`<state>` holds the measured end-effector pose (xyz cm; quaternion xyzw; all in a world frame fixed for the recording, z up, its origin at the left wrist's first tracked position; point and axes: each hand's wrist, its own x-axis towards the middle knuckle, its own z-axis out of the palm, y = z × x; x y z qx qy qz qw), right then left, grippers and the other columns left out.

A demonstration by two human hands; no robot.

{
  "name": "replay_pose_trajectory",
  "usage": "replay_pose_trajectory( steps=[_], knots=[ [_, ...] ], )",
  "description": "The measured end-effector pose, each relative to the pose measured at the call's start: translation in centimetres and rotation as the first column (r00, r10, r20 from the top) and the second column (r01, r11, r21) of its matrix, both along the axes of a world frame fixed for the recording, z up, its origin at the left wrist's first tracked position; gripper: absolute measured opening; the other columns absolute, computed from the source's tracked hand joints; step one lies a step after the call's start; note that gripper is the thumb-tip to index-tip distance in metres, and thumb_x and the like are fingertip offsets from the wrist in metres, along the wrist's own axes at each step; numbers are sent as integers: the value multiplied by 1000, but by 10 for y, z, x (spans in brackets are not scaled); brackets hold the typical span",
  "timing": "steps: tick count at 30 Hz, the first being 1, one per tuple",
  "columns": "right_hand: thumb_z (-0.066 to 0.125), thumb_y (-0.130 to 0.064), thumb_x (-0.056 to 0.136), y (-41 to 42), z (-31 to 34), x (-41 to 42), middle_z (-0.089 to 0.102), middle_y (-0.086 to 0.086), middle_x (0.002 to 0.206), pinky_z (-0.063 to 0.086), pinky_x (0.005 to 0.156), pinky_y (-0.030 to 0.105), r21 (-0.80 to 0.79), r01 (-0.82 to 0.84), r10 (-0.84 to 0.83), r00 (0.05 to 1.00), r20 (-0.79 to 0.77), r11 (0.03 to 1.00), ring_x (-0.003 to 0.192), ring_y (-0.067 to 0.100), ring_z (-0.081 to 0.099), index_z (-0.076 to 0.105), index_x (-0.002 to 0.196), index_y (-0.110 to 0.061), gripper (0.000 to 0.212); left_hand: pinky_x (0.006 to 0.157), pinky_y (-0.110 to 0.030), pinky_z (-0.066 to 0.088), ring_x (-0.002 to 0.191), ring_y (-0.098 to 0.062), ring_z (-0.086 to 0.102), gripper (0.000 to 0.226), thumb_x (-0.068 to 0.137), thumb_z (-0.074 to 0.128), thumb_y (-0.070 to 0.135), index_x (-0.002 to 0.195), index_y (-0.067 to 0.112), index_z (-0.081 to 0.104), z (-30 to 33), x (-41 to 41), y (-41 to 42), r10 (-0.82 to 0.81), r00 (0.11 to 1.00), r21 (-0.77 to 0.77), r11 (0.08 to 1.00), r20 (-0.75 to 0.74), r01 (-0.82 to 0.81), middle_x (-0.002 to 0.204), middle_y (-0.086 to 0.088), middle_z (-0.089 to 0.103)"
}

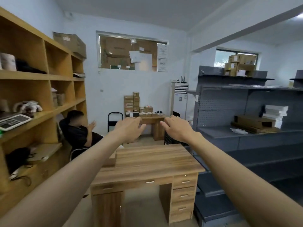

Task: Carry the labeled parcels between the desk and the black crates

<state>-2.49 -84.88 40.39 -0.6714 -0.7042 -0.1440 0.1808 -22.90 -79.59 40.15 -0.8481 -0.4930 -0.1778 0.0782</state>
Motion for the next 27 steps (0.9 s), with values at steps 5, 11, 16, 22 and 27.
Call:
replay_pose_trajectory(
  steps=[5,11,16,22,27],
  knots=[
    [31,-44,107,71,-5,-23,61,12,119,48,90,46,13,-118,118,993,-9,993,111,32,58,60,114,-13,43,89,-42,48,115,-29,61,48,107,32,50,139,20,49,-1,-33,45,144,988,-18,989,-46,-145,132,-7,63],
    [31,-42,107,145,4,-25,63,10,115,48,90,45,32,-190,191,981,-33,981,108,28,59,60,110,-12,42,96,-42,46,126,-27,55,52,108,32,48,146,17,47,17,-33,108,209,978,-5,978,4,-209,143,-9,57],
    [33,-41,106,210,1,-19,62,11,113,46,89,44,37,-203,204,979,-25,979,107,30,60,60,107,-11,40,93,-41,45,123,-26,57,52,107,29,50,143,18,50,5,-25,168,242,970,40,970,-27,-241,141,-7,59],
    [30,-44,106,285,-15,-35,60,9,110,50,88,45,-2,-236,236,971,-34,972,100,26,59,61,111,-13,44,91,-44,45,119,-29,58,52,106,29,49,136,16,55,-14,-42,231,280,960,17,960,-29,-279,136,-7,61],
    [29,-43,107,351,-27,-57,59,10,112,50,86,44,-17,-247,247,969,-16,969,101,30,60,61,117,-12,46,93,-45,44,117,-29,58,50,107,28,48,137,17,54,-25,-67,292,289,957,-16,957,-35,-290,135,-7,61]
  ],
)
